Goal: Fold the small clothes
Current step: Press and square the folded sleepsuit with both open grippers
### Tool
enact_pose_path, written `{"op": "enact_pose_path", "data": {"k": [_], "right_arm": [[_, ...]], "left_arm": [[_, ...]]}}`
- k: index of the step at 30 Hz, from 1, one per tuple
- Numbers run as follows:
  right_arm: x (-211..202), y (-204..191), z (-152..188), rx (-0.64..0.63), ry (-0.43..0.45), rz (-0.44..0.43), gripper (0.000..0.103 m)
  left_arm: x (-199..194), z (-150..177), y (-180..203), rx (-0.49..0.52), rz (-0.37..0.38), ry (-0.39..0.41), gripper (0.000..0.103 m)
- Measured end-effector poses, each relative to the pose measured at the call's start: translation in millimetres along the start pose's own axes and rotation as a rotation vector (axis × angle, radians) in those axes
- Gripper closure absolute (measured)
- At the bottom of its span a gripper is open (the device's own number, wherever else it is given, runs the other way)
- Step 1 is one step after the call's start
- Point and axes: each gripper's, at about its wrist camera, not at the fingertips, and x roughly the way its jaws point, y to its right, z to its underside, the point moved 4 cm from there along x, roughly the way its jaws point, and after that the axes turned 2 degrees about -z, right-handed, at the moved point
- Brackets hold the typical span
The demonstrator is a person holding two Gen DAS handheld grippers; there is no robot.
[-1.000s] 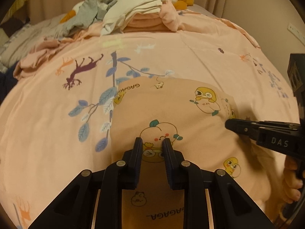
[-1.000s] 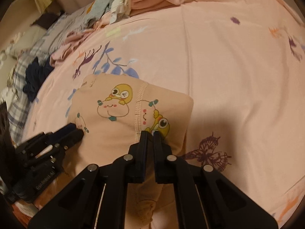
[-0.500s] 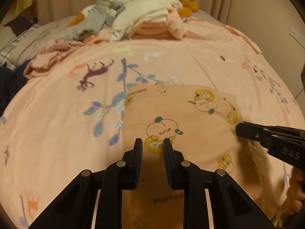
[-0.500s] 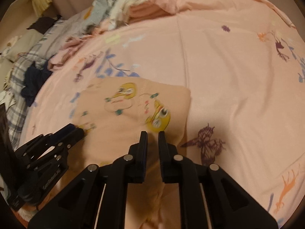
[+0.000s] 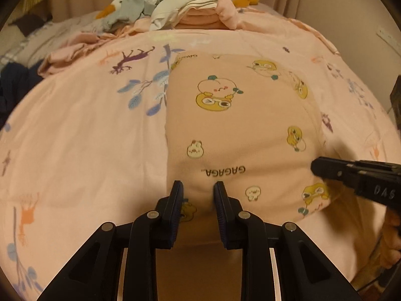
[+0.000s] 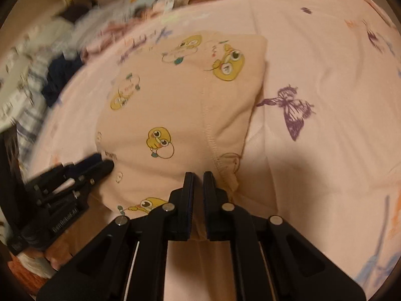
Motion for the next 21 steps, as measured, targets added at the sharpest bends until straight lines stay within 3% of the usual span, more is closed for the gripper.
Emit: {"op": "enact_pose_path", "data": {"k": [3, 7, 9, 11, 14, 21], "right_arm": [[-4.4, 2.8, 3.8, 0.038, 0.001, 0.002, 0.097], [-16.8, -13.2, 6.5, 0.035, -0.001, -0.004, 0.084], [-14.2, -25.8, 15.3, -0.002, -0.019, -0.036, 0.084], [-1.2, -29.3, 25.1, -0.026, -0.051, -0.002, 0.087], [-1.3, -30.6, 31.3, -0.024, 0.007, 0.024, 0.087], [-2.2, -32.2, 35.2, -0.029, 0.013, 0.046, 0.087]], "left_arm": [[-3.1, -1.1, 4.7, 0.002, -0.028, -0.008, 0.078], [-13.2, 3.9, 7.1, -0.033, 0.102, -0.039, 0.078], [-7.8, 10.4, 6.3, -0.041, 0.100, -0.040, 0.078], [-7.9, 15.2, 7.1, -0.047, 0.094, -0.025, 0.078], [-13.9, 22.0, 12.3, -0.039, 0.073, -0.017, 0.078], [-19.3, 34.1, 11.1, -0.020, 0.056, 0.004, 0.078]]}}
